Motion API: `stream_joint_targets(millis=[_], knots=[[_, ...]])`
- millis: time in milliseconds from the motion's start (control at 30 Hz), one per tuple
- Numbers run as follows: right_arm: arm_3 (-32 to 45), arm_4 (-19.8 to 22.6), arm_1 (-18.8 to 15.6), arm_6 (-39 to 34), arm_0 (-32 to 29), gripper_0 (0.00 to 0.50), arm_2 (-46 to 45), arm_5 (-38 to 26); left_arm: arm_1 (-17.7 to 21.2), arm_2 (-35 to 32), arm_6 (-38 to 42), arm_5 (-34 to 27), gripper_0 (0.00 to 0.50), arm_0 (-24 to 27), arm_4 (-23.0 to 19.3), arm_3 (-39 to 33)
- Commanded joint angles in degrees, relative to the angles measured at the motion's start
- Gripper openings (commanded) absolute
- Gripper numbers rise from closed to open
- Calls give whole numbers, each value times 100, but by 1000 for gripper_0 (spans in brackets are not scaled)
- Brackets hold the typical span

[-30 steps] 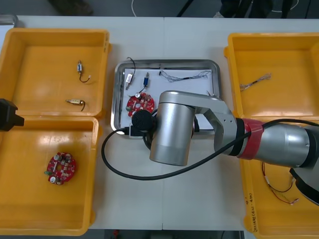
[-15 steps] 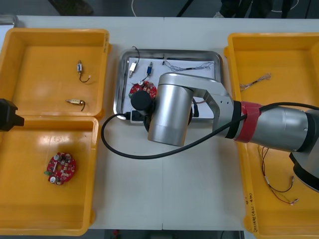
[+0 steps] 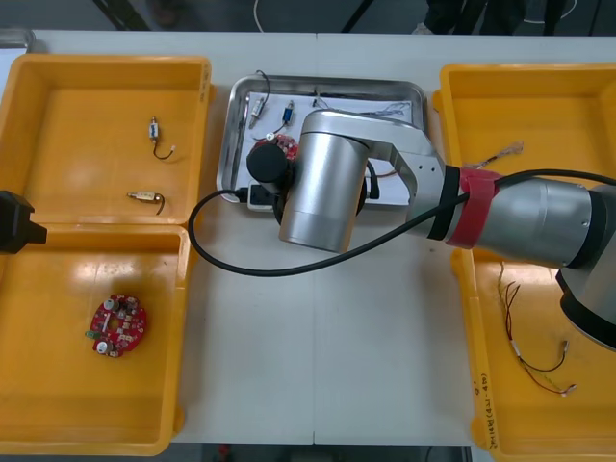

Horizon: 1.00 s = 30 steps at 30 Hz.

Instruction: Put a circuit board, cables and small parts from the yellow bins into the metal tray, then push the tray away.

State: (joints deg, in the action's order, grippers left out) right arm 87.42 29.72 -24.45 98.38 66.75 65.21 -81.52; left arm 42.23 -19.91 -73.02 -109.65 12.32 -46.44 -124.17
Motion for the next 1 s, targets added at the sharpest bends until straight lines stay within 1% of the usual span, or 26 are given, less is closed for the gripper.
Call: stream_joint_targets(millis=[33, 400, 667, 1000], knots=[[-50, 25, 160, 32, 409, 0, -8, 84, -49, 58, -529, -35, 500, -90, -40, -195], [-349, 16, 169, 128, 532, 0, 1, 541, -49, 58, -529, -35, 500, -90, -40, -195], [-604, -151, 169, 251, 549, 0, -8, 866, -49, 58, -529, -35, 500, -90, -40, -195], [-911, -221, 169, 506, 619, 0, -8, 1306, -49, 58, -529, -35, 500, -90, -40, -195]])
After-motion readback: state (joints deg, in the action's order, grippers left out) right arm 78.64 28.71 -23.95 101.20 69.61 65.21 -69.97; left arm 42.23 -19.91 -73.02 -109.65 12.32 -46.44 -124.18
